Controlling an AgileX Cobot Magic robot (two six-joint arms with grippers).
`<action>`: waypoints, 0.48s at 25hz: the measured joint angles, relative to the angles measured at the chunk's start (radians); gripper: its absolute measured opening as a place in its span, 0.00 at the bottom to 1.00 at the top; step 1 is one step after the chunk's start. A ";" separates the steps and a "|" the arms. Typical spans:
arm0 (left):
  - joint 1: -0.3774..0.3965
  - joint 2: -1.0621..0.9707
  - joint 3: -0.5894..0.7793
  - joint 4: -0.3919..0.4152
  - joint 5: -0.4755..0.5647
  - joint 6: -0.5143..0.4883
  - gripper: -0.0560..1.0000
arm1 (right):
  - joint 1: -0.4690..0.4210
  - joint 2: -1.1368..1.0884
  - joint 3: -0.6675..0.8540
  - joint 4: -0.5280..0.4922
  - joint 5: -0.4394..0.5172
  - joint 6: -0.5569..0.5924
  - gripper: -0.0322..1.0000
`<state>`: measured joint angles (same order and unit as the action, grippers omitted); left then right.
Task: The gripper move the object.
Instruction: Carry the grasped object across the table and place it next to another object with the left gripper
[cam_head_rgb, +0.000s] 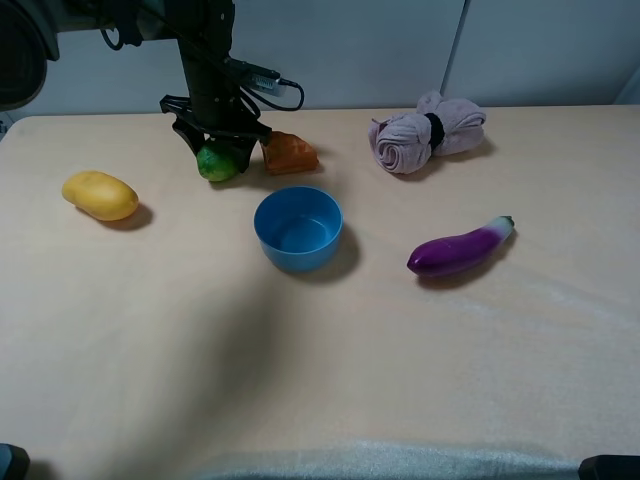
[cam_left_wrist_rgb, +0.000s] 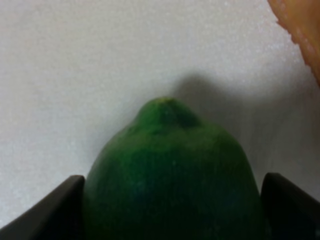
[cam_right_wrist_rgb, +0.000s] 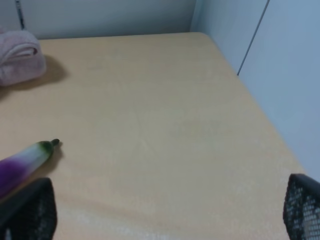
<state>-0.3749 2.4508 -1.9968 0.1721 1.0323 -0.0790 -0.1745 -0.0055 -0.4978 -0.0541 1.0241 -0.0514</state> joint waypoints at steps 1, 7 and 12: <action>0.000 0.000 0.000 0.000 0.001 0.000 0.78 | 0.000 0.000 0.000 0.000 0.000 0.000 0.70; 0.000 -0.003 0.000 0.000 0.016 -0.002 0.85 | 0.000 0.000 0.000 0.000 0.000 0.000 0.70; -0.003 -0.038 0.000 0.002 0.040 -0.004 0.86 | 0.000 0.000 0.000 0.000 0.000 0.000 0.70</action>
<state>-0.3779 2.4133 -1.9968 0.1745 1.0723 -0.0833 -0.1745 -0.0055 -0.4978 -0.0541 1.0241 -0.0514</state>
